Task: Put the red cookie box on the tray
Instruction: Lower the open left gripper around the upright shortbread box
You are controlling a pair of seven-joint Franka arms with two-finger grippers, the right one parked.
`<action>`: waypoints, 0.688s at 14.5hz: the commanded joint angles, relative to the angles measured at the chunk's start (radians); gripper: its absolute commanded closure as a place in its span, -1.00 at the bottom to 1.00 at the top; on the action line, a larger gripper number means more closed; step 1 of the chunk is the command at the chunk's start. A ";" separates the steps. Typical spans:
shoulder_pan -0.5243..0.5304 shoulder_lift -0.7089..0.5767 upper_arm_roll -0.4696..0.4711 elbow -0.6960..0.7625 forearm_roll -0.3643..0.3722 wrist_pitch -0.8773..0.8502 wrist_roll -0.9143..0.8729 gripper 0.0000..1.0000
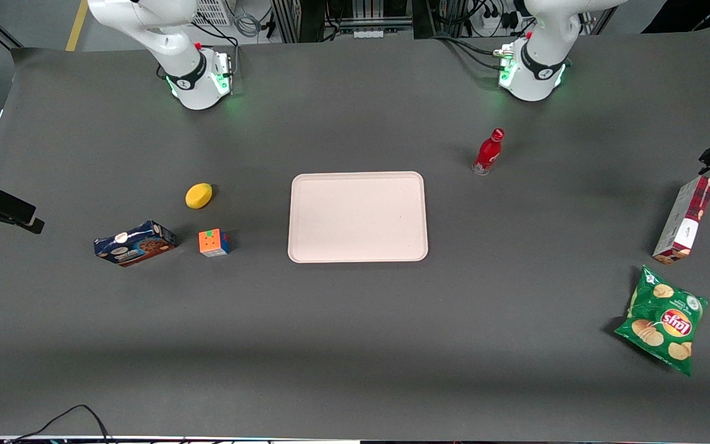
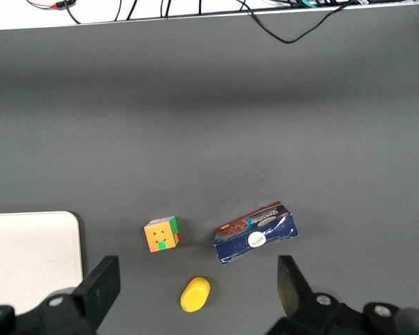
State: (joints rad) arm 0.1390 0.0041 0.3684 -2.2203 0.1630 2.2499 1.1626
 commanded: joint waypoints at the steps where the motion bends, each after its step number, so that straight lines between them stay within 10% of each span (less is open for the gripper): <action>1: 0.002 -0.015 0.055 -0.117 -0.085 0.144 0.112 -1.00; 10: 0.045 0.143 0.070 -0.145 -0.338 0.332 0.302 -1.00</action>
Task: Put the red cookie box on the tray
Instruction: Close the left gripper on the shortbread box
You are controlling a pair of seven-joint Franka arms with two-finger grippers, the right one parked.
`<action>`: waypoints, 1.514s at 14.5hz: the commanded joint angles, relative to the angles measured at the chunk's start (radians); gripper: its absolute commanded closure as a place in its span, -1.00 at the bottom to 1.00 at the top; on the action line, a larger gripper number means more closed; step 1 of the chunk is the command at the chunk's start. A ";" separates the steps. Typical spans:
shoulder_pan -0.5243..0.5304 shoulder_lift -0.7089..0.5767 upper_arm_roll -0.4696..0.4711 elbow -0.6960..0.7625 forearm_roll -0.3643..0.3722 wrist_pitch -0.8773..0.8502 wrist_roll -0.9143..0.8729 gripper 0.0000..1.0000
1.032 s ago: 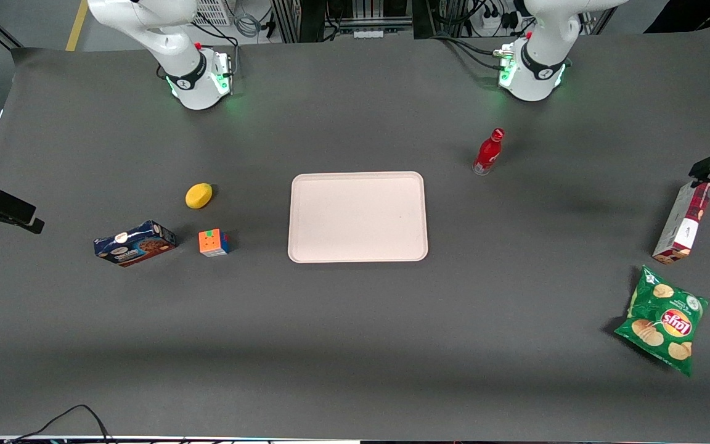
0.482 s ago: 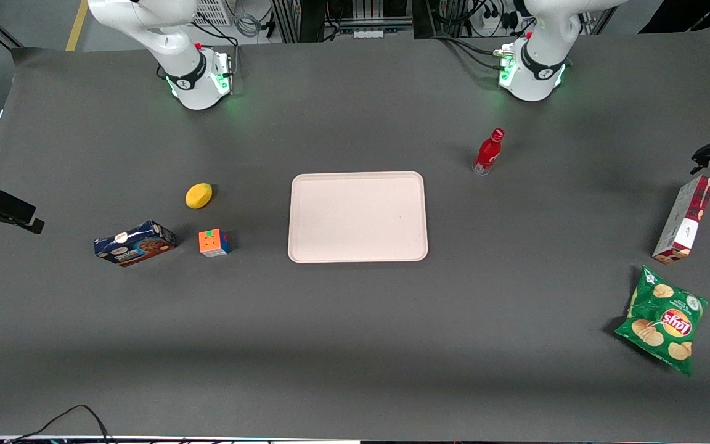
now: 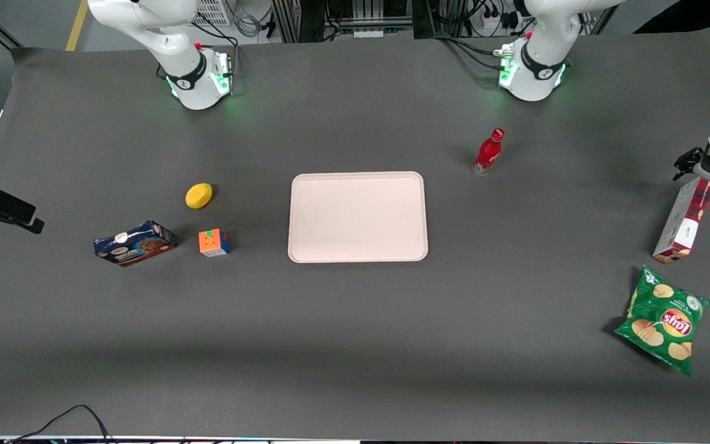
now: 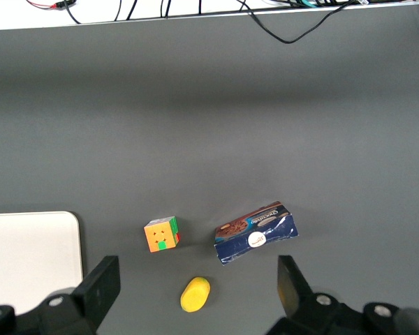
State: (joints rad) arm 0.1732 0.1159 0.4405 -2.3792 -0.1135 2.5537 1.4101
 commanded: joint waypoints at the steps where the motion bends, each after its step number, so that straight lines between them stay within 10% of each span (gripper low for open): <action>1: 0.006 0.040 -0.003 0.017 -0.067 0.058 0.055 -1.00; 20: 0.008 0.330 -0.069 0.222 -0.224 0.115 0.056 -0.99; 22: 0.011 0.330 -0.071 0.221 -0.229 0.115 0.061 -0.49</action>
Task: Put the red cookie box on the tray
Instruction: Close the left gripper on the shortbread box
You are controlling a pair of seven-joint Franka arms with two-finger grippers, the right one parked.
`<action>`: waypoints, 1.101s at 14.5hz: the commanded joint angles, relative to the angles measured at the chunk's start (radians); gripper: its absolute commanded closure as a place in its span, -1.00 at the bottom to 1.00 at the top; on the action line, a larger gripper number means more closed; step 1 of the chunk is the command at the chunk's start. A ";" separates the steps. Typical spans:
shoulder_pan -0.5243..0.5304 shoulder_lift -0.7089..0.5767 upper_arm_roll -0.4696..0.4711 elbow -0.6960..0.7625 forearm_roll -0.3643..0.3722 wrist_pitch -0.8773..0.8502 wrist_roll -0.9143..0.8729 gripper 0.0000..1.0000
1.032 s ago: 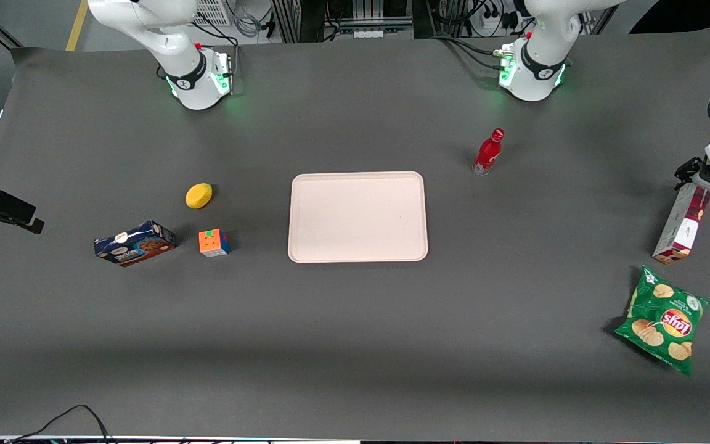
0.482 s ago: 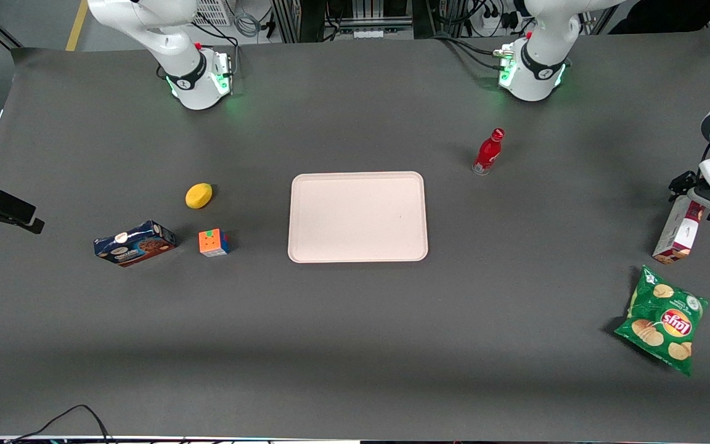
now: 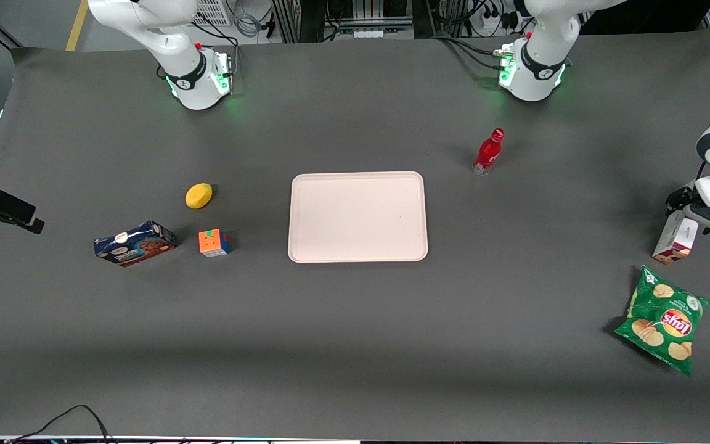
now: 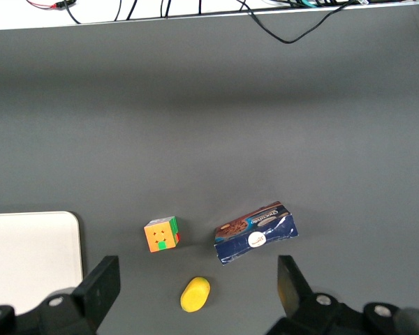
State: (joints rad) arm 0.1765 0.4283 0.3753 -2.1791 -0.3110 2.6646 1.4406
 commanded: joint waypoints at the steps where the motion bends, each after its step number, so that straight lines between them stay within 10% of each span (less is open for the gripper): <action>1: 0.009 0.024 -0.006 0.021 -0.049 0.005 0.031 -0.26; 3: 0.008 0.026 -0.007 0.021 -0.069 0.003 0.031 0.46; 6: 0.003 0.021 -0.010 0.024 -0.069 0.000 0.029 1.00; 16: -0.008 -0.201 0.062 0.244 0.002 -0.320 0.020 1.00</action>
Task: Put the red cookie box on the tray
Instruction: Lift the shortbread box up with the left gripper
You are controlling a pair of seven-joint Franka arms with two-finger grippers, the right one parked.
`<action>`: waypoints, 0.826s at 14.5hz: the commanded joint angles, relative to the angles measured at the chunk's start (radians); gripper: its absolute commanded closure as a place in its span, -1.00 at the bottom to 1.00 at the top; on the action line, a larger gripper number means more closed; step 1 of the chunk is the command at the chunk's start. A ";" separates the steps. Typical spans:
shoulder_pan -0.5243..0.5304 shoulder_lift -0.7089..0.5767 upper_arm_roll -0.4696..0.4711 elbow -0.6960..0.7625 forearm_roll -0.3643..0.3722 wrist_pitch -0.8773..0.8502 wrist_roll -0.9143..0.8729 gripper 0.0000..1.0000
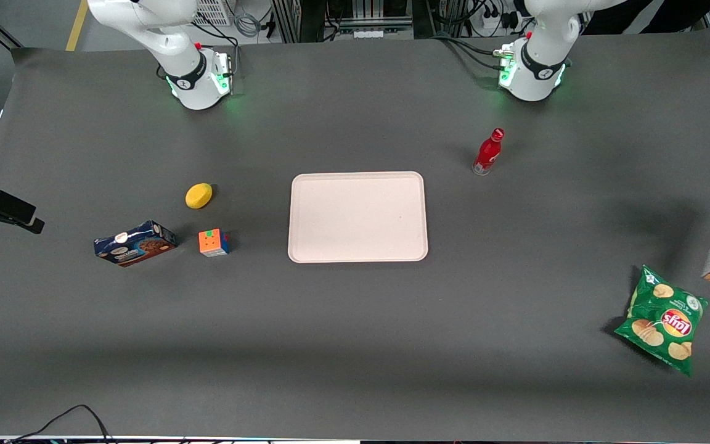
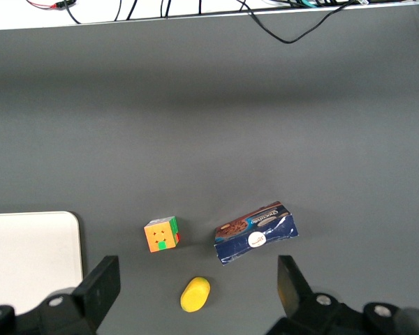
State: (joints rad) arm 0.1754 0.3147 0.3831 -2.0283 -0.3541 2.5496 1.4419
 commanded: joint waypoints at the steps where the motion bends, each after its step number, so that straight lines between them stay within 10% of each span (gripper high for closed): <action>1: -0.005 -0.083 0.075 0.171 0.072 -0.317 0.014 1.00; 12: -0.160 -0.085 0.088 0.445 0.195 -0.752 -0.366 1.00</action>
State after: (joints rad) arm 0.1187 0.2157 0.4662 -1.6367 -0.1876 1.8633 1.2233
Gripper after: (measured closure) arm 0.780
